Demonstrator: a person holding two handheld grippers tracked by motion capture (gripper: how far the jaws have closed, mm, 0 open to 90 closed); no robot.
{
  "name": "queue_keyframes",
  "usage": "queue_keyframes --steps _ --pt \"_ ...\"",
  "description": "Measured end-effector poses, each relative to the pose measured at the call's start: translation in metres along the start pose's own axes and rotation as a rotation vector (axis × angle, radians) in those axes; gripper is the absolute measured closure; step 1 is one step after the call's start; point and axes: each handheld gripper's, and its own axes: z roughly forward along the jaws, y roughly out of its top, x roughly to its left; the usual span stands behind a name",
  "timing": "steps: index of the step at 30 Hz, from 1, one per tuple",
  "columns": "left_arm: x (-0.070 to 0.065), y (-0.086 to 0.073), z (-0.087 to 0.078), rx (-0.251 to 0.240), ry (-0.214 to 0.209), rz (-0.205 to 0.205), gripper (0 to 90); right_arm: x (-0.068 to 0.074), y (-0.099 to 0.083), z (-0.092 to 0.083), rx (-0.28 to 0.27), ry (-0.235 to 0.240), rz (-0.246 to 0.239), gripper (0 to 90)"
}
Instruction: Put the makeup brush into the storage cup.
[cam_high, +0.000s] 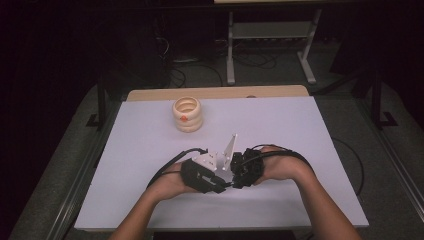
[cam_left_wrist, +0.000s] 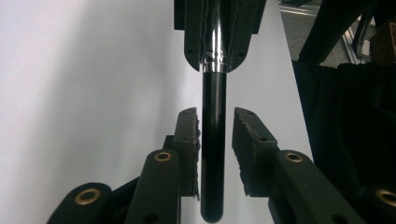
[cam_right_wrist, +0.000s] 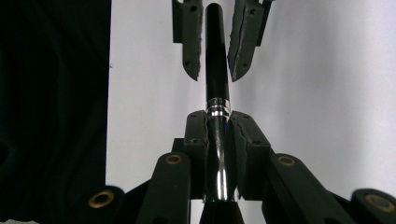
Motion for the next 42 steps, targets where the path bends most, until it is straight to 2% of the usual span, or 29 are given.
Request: queue_keyframes --steps 9,10,12,13,15,16,17,18,19,23,24,27,29,30,32,33,35,36,37,42 --pt "-0.001 0.003 0.003 -0.008 0.004 0.008 73.6 -0.001 0.003 0.002 -0.006 0.009 -0.006 76.0" --pt "-0.001 0.004 0.003 -0.002 0.003 0.005 73.6 0.001 0.003 0.002 0.01 0.017 0.022 76.0" --pt "-0.001 0.004 0.004 -0.003 0.002 0.003 74.4 -0.001 0.003 0.002 -0.001 0.01 -0.006 76.1" --pt "0.0 0.004 0.003 0.013 -0.005 0.026 74.9 -0.001 0.003 0.002 0.0 0.011 -0.002 76.1" --pt "0.0 0.005 0.003 0.014 -0.002 0.029 75.7 -0.001 0.003 0.002 -0.006 0.009 0.002 76.0" --pt "0.0 0.005 0.003 0.01 0.0 0.023 76.3 -0.001 0.003 0.002 -0.011 0.001 -0.001 76.1" --pt "-0.003 0.005 0.005 -0.029 0.0 -0.024 77.2 -0.001 0.003 0.002 -0.01 0.003 -0.004 76.1" --pt "0.001 0.005 0.002 0.025 -0.002 0.038 78.0 0.0 0.004 0.002 -0.014 0.003 0.011 76.0" --pt "0.002 0.006 0.001 0.036 -0.001 0.049 78.2 0.0 0.003 0.002 -0.003 0.015 0.018 76.0" --pt "0.0 0.005 0.004 0.004 0.003 0.009 78.6 0.0 0.003 0.001 -0.013 0.012 0.007 76.1" --pt "0.0 0.005 0.005 0.006 0.005 0.011 78.7 -0.001 0.003 0.001 -0.007 0.01 -0.006 76.0" --pt "0.0 0.005 0.006 0.008 -0.007 0.002 78.9 0.0 0.004 0.002 -0.002 0.015 0.003 76.1" --pt "0.003 0.005 0.005 0.047 -0.004 0.043 78.9 -0.002 0.004 0.003 -0.012 0.012 -0.022 76.1" --pt "0.003 0.005 0.004 0.056 -0.002 0.053 79.1 -0.001 0.005 0.004 -0.016 0.005 -0.01 76.0" --pt "0.003 0.005 0.004 0.053 0.003 0.049 79.3 -0.001 0.005 0.004 -0.021 -0.003 0.003 76.0" --pt "0.0 0.005 0.006 0.019 0.004 0.01 79.4 -0.001 0.005 0.004 -0.025 -0.004 0.005 75.9" --pt "0.003 0.005 0.005 0.044 -0.004 0.036 79.4 -0.002 0.005 0.003 -0.018 0.007 -0.026 76.0" --pt "0.006 0.006 0.002 0.082 -0.002 0.078 79.4 -0.001 0.005 0.002 -0.019 0.006 -0.023 76.0" --pt "0.007 0.006 0.001 0.095 -0.004 0.092 79.4 -0.002 0.006 0.002 -0.021 0.005 -0.026 76.0" --pt "0.007 0.006 0.001 0.095 0.001 0.097 79.5 -0.001 0.007 0.001 -0.027 0.013 -0.013 76.0"
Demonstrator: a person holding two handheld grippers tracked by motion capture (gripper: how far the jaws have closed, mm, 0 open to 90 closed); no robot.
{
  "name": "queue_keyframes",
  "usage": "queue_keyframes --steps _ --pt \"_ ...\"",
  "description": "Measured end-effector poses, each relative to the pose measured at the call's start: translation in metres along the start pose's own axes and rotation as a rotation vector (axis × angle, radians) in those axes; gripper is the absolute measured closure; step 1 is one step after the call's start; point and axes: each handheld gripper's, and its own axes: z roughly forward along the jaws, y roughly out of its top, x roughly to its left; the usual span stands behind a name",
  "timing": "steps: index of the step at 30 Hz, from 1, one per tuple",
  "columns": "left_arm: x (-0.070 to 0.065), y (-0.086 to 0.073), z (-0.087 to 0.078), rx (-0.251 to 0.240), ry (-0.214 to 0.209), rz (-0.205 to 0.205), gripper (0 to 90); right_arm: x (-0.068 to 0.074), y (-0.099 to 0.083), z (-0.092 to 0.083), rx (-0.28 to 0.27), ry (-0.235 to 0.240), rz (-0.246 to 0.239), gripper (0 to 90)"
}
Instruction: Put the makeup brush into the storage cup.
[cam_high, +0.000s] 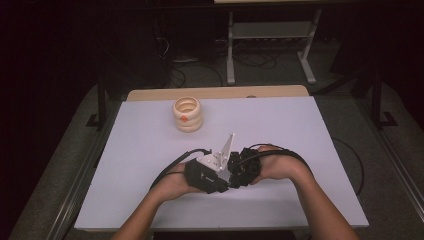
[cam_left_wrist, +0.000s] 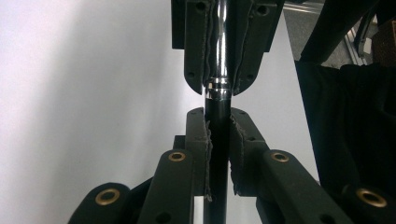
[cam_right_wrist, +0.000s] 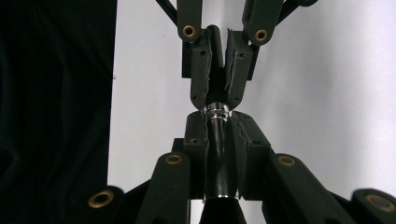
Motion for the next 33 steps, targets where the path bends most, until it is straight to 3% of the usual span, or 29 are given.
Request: queue_keyframes --steps 3,4,5,6,7,9,10,11,15,18,23,28,33 --pt "0.0 0.0 0.0 -0.003 0.003 0.002 79.7 0.0 0.0 0.0 0.0 -0.004 -0.002 75.7" --pt "0.0 0.0 -0.001 -0.001 0.002 0.005 79.7 0.001 0.0 -0.001 0.013 0.0 0.021 75.4" --pt "-0.001 0.0 0.0 -0.009 0.017 -0.007 79.7 -0.001 -0.001 -0.001 0.0 -0.002 -0.005 74.1" --pt "-0.006 0.0 0.005 -0.079 0.026 -0.082 79.7 -0.001 -0.001 -0.002 -0.004 -0.009 -0.012 70.1" --pt "-0.006 0.0 0.005 -0.074 0.023 -0.088 79.7 -0.001 -0.001 -0.004 -0.008 -0.01 0.012 69.4" --pt "-0.006 -0.001 0.004 -0.076 0.023 -0.097 79.7 -0.002 -0.003 -0.008 -0.041 -0.017 0.002 63.0" --pt "-0.006 -0.002 0.004 -0.081 0.025 -0.106 79.7 -0.001 -0.003 -0.011 -0.066 -0.024 0.025 59.4" --pt "-0.004 -0.002 0.004 -0.078 0.031 -0.089 79.7 -0.002 -0.004 -0.014 -0.096 -0.031 0.037 55.8" --pt "-0.004 -0.005 0.003 -0.1 0.024 -0.131 79.7 -0.003 -0.011 -0.026 -0.183 -0.081 0.065 41.0" --pt "-0.001 -0.008 0.001 -0.106 0.042 -0.147 79.7 -0.002 -0.018 -0.035 -0.259 -0.105 0.119 30.5" --pt "0.001 -0.013 -0.004 -0.136 0.052 -0.186 79.6 -0.002 -0.032 -0.038 -0.362 -0.135 0.195 20.7" --pt "0.005 -0.021 -0.01 -0.174 0.074 -0.223 79.6 -0.002 -0.045 -0.036 -0.398 -0.183 0.225 13.3" --pt "0.007 -0.027 -0.014 -0.182 0.091 -0.24 79.6 0.0 -0.06 -0.035 -0.471 -0.229 0.308 7.1"
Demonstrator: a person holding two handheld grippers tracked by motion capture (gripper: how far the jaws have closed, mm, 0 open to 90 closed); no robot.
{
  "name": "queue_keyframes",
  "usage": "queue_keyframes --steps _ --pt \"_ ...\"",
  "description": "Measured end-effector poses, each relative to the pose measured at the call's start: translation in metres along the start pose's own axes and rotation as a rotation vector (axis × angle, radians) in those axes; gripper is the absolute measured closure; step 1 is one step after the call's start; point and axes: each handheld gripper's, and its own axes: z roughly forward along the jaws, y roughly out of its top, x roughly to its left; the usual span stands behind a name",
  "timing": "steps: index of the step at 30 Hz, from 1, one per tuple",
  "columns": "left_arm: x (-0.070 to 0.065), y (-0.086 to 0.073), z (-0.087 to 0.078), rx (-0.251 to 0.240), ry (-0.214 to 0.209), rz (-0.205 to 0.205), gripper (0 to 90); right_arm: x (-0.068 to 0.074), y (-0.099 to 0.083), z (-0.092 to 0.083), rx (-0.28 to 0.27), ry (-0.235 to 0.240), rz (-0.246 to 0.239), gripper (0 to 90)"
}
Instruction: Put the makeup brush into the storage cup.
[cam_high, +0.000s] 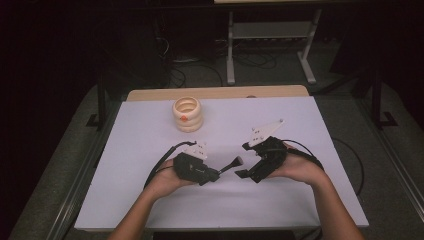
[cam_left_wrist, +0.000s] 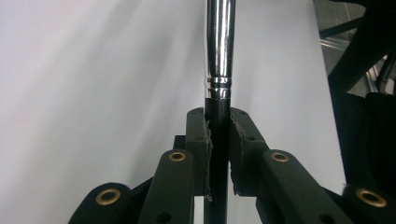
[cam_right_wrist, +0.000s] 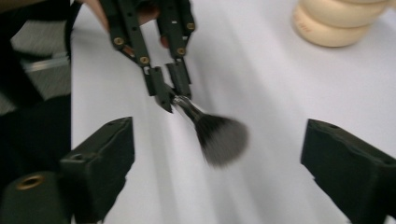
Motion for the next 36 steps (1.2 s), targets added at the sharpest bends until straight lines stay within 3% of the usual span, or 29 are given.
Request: queue_keyframes --steps 8,11,20,36 --pt "0.004 -0.004 -0.009 -0.055 0.026 -0.024 79.5 0.002 -0.023 -0.006 -0.109 -0.077 0.094 2.5" --pt "0.005 -0.006 -0.012 -0.074 0.03 -0.046 79.5 0.003 -0.031 -0.006 -0.133 -0.1 0.112 2.5" --pt "0.009 -0.007 -0.021 -0.111 0.06 -0.052 79.5 0.008 -0.052 -0.01 -0.209 -0.185 0.16 2.4" --pt "0.015 -0.012 -0.038 -0.215 0.147 -0.096 79.5 0.015 -0.087 -0.015 -0.275 -0.291 0.247 3.6"
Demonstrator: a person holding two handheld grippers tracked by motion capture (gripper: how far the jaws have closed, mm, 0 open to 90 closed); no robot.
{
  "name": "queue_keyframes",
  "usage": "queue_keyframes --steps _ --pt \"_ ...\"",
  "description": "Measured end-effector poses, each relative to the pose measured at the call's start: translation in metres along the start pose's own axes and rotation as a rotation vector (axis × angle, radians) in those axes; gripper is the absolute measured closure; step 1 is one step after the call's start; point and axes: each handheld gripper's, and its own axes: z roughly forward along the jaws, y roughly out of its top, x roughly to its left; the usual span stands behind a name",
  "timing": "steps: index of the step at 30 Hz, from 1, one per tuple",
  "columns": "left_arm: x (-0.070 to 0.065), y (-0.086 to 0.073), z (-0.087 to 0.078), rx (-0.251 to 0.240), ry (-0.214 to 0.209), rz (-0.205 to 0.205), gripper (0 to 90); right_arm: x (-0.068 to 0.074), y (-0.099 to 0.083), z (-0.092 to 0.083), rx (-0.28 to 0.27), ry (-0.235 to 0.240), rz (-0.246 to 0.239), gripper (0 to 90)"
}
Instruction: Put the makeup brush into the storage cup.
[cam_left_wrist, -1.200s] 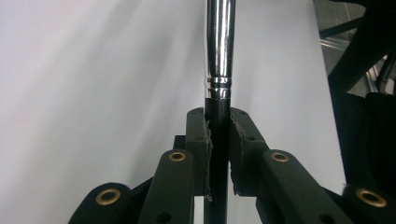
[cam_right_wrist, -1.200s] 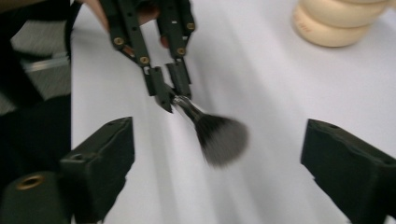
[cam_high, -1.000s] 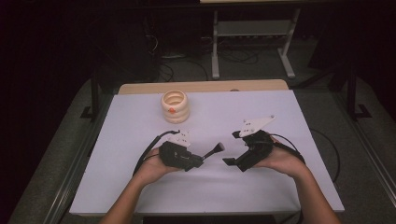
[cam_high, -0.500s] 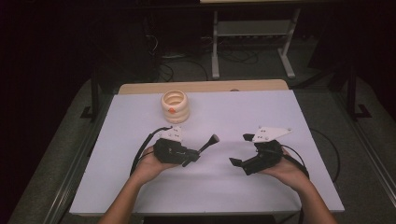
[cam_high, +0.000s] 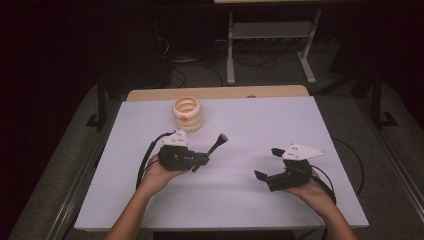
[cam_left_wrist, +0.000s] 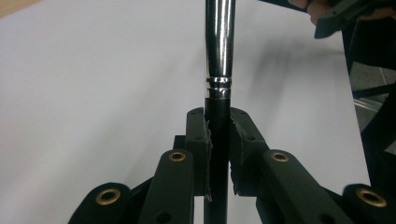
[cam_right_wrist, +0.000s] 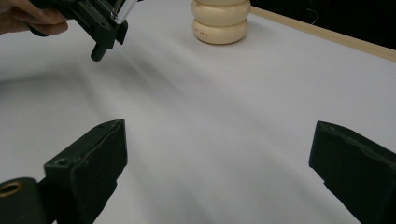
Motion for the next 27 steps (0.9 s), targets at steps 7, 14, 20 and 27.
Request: queue_keyframes --steps 7,14,20,27 --pt "0.003 0.0 -0.007 -0.036 0.027 -0.014 79.5 0.001 -0.009 -0.004 -0.016 -0.018 -0.001 2.6" --pt "0.005 0.0 -0.011 -0.075 0.08 -0.039 79.5 0.004 -0.022 -0.007 -0.017 -0.043 0.017 1.7" --pt "0.008 0.0 -0.015 -0.108 0.118 -0.059 79.5 0.002 -0.028 -0.013 -0.047 -0.097 0.032 1.7" --pt "0.014 0.001 -0.022 -0.159 0.177 -0.076 79.5 -0.005 -0.034 -0.016 -0.067 -0.108 0.069 1.7"
